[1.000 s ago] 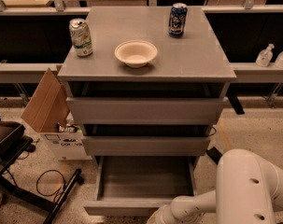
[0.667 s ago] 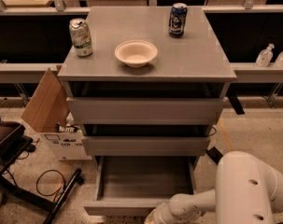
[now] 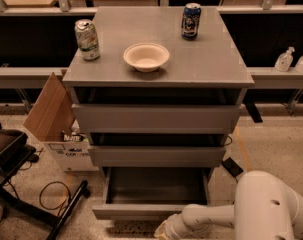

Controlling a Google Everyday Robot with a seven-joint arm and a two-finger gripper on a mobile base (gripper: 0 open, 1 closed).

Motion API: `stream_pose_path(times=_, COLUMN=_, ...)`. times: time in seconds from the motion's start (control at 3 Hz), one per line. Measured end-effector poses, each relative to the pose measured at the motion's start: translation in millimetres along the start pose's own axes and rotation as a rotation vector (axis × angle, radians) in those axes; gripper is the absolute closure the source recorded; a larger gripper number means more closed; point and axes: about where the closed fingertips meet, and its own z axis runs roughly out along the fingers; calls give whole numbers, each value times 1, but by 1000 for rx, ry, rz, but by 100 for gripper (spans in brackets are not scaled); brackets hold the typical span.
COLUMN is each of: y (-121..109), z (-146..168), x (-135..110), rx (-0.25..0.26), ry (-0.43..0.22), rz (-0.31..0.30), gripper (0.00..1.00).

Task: Close bottom drawer

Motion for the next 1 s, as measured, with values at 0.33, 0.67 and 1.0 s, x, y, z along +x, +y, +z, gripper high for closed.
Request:
stream_pose_path(times=0.33, y=-46, z=-12, x=-12, rx=55, ry=9, rz=-12, gripper=100)
stream_pose_path(times=0.67, y=-75, z=-22, x=-19, rx=98, ry=15, rz=-16, gripper=100)
stream_pose_path(times=1.0, y=-121, z=-38, x=-30, rx=162, ry=29, rz=-9, gripper=100)
